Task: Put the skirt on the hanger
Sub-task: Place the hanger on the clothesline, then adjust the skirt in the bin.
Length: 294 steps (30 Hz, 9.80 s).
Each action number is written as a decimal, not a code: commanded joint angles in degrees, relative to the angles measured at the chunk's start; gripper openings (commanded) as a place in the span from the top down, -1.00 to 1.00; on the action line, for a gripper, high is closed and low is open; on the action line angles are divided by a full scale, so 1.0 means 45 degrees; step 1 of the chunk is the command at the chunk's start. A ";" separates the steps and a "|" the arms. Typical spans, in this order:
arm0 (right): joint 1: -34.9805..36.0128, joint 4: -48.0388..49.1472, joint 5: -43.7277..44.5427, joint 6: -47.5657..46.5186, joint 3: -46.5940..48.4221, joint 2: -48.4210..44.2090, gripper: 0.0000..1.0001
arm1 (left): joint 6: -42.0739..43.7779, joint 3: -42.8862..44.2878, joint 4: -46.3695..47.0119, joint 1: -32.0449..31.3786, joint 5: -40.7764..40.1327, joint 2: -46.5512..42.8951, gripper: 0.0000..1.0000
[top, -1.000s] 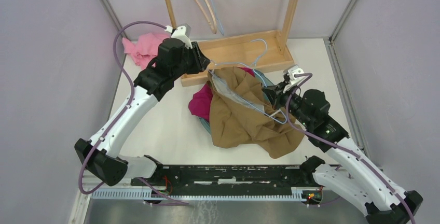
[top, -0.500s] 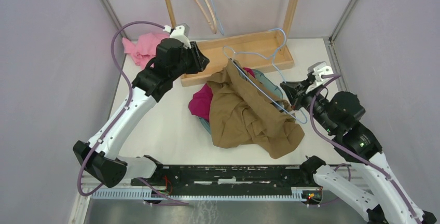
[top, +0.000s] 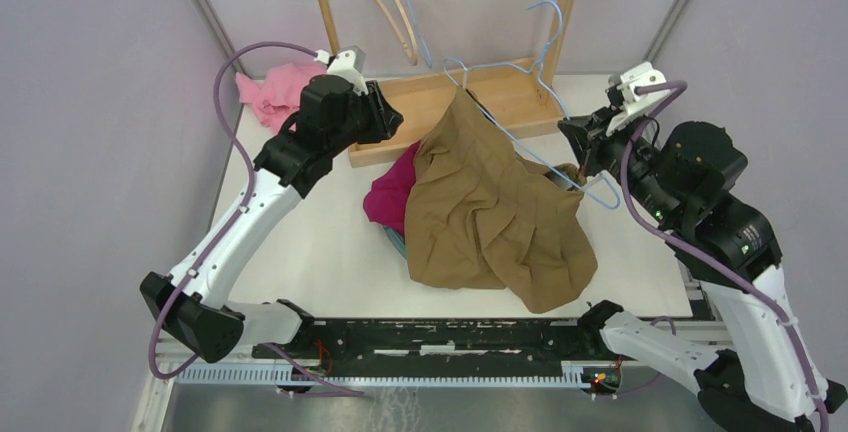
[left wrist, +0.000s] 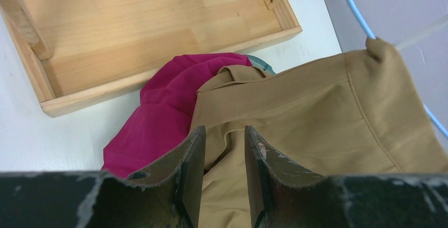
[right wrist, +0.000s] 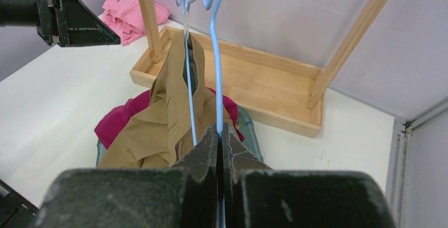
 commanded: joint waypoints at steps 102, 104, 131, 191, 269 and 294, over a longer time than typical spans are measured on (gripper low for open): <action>-0.5688 0.7382 -0.1958 0.0529 0.8121 1.3025 0.97 | -0.0294 -0.2553 0.1161 0.0067 0.1434 -0.0928 0.20; -0.5713 0.7504 -0.1890 0.0530 0.7680 1.2863 0.97 | -0.0311 -0.2575 0.1166 0.0078 0.1437 -0.0934 0.21; -0.6795 0.5679 -0.1995 0.2008 0.5544 1.0363 -0.29 | -0.0451 -0.2681 0.0823 0.0055 0.1386 -0.1337 0.22; -0.5616 0.4769 0.1373 0.2833 0.8212 1.8369 -0.22 | -0.0841 -0.3766 0.1044 0.0062 0.1573 -0.1628 -1.00; -0.2925 0.2838 -0.4632 0.5648 -0.6737 0.2999 -0.99 | -0.1819 -0.7731 0.0590 0.0002 0.1418 -0.6950 -0.99; -0.2921 0.3706 -0.6370 0.6035 -0.7956 0.3497 -0.99 | -0.1778 -0.8718 0.2278 -0.0001 0.2176 -0.5627 -0.99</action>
